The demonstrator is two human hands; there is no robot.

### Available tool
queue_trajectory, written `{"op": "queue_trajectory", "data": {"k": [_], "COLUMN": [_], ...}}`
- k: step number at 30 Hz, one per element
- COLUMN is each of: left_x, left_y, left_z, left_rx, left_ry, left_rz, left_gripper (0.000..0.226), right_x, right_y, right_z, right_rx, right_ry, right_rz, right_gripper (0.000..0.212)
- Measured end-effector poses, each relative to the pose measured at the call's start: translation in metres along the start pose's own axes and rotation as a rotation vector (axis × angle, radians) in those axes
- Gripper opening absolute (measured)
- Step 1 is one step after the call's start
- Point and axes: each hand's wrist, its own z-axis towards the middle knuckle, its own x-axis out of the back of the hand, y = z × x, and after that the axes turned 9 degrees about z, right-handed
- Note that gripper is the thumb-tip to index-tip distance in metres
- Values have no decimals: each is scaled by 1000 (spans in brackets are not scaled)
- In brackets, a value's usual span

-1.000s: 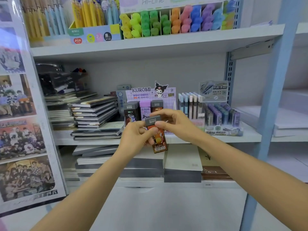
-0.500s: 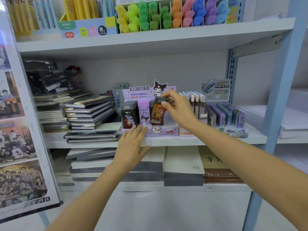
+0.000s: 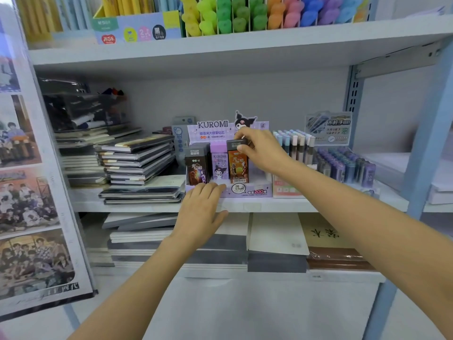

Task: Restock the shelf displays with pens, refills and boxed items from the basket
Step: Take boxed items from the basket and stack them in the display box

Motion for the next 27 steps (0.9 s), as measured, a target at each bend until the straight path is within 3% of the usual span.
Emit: {"op": "queue_trajectory", "data": {"k": [5, 9, 13, 17, 20, 24, 27], "left_x": [1, 0, 0, -2, -9, -52, -98], "left_y": [-1, 0, 0, 0, 8, 28, 50], "left_z": [0, -2, -2, -7, -28, -83, -134], "left_rx": [-16, -15, -14, -10, 2, 16, 37], "left_ry": [2, 0, -10, -39, 51, 154, 5], "left_rz": [-3, -9, -4, -12, -77, -164, -234], "left_gripper": [55, 58, 63, 67, 59, 42, 42], "right_x": [-9, -16, -19, -18, -29, -77, -127], "right_y": [12, 17, 17, 14, 7, 8, 28], "right_z": [-10, -21, -24, -27, -53, -123, -186], "right_rx": [-26, 3, 39, 61, 248, 339, 187], "right_ry": [62, 161, 182, 197, 233, 49, -189], "right_rz": [43, -58, -150, -183, -72, 172, 236], "right_gripper": [23, 43, 30, 33, 24, 12, 11]}}
